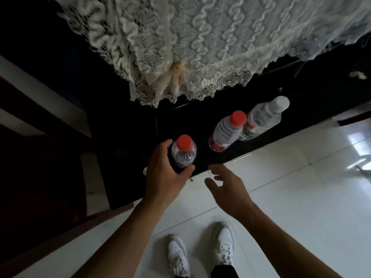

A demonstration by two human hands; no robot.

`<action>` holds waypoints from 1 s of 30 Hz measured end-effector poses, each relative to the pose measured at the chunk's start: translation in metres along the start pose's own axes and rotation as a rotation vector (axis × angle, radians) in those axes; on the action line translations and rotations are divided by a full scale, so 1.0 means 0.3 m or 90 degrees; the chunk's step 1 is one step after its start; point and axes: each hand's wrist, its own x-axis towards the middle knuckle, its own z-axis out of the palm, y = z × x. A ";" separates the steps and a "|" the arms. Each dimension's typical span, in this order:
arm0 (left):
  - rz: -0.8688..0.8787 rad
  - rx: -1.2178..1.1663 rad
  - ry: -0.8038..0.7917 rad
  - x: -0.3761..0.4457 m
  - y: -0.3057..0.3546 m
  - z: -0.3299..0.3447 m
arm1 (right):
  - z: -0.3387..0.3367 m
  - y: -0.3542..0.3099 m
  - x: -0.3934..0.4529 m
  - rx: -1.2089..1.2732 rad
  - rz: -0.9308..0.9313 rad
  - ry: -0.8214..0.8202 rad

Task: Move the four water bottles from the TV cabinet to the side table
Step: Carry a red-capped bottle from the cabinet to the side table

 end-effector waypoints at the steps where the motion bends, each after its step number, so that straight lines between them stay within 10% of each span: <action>1: 0.008 -0.010 0.011 0.020 -0.018 0.024 | 0.020 0.012 0.035 0.003 -0.003 0.002; 13: 0.000 0.004 0.047 0.029 -0.009 0.013 | 0.084 0.033 0.127 0.313 0.160 -0.077; 30: 0.068 -0.081 0.086 -0.302 0.475 -0.380 | -0.233 -0.271 -0.268 0.301 -0.031 -0.124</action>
